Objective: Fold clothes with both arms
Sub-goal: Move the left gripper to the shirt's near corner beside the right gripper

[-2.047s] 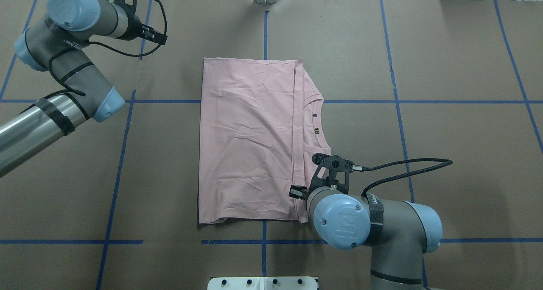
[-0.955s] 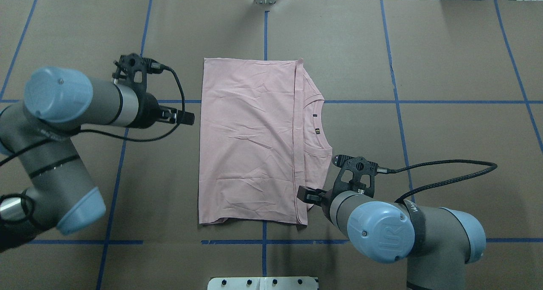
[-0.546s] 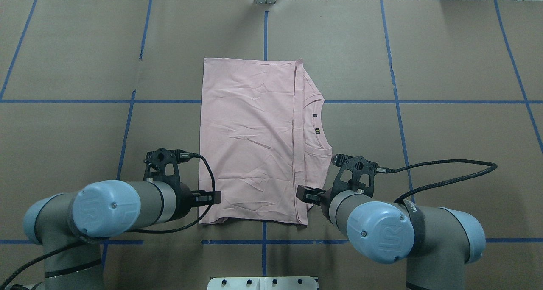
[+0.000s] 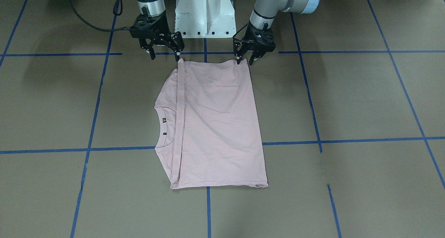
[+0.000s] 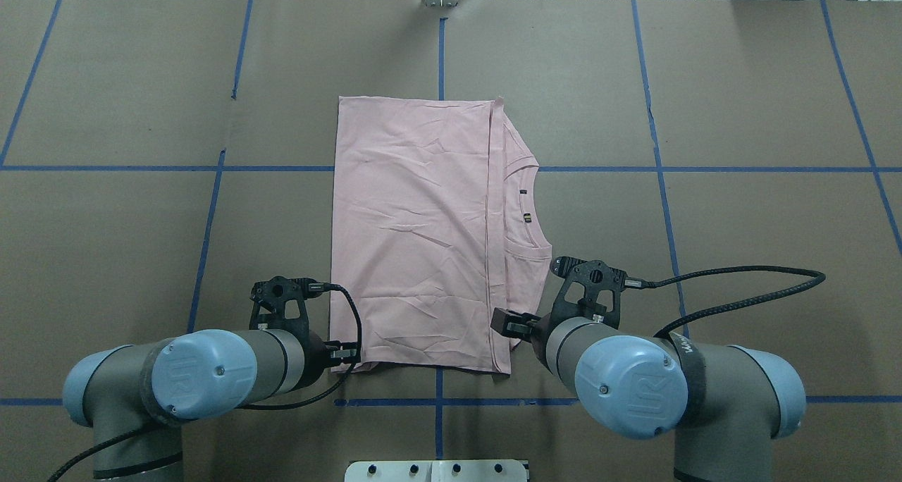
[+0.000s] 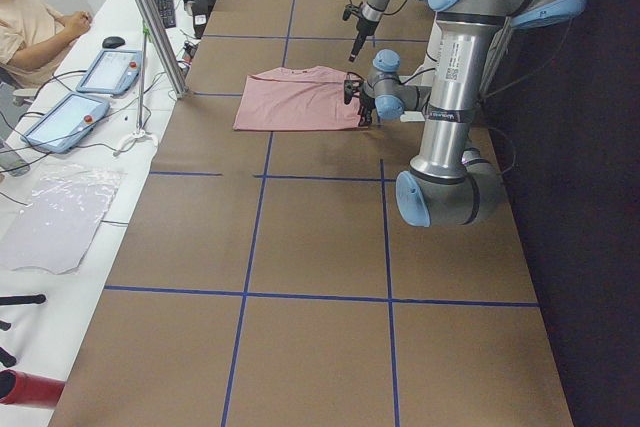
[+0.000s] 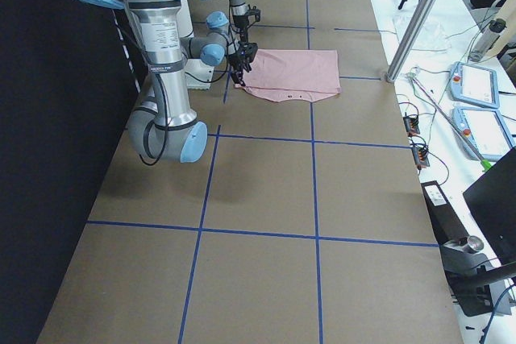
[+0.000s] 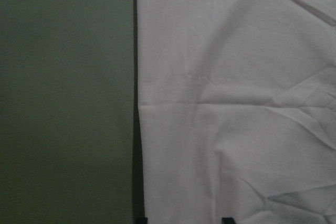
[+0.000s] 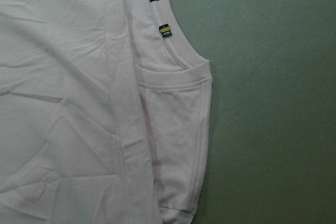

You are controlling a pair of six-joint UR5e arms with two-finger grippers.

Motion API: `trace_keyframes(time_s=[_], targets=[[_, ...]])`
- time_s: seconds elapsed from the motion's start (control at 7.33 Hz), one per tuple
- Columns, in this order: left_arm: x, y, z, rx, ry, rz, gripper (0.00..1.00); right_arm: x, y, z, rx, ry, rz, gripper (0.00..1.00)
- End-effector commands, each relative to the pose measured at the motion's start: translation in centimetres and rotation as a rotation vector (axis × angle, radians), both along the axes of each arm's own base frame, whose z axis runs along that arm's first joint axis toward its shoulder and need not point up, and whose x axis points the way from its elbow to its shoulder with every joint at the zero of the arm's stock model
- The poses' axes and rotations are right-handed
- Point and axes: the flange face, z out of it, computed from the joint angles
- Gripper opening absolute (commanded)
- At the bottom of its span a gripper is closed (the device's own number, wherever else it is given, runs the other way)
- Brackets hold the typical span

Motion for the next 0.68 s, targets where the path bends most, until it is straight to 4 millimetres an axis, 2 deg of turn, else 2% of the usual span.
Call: trace_keyframes(time_s=[0.0, 0.27, 0.41, 0.55], targets=[[0.50, 0.62, 0.41, -0.002, -0.008, 0.012, 0.56, 0.01, 0.00, 0.10, -0.002, 0.002, 0.002, 1.00], [0.87, 1.08, 0.53, -0.003, -0.011, 0.021, 0.52, -0.03, 0.08, 0.10, -0.004, 0.001, 0.002, 1.00], [0.95, 1.24, 0.53, -0.003, -0.011, 0.024, 0.44, -0.07, 0.05, 0.16, -0.003, 0.003, 0.003, 1.00], [1.01, 1.32, 0.44, -0.002, -0.010, 0.026, 0.29, -0.01, 0.08, 0.18, -0.005, 0.002, 0.003, 1.00]])
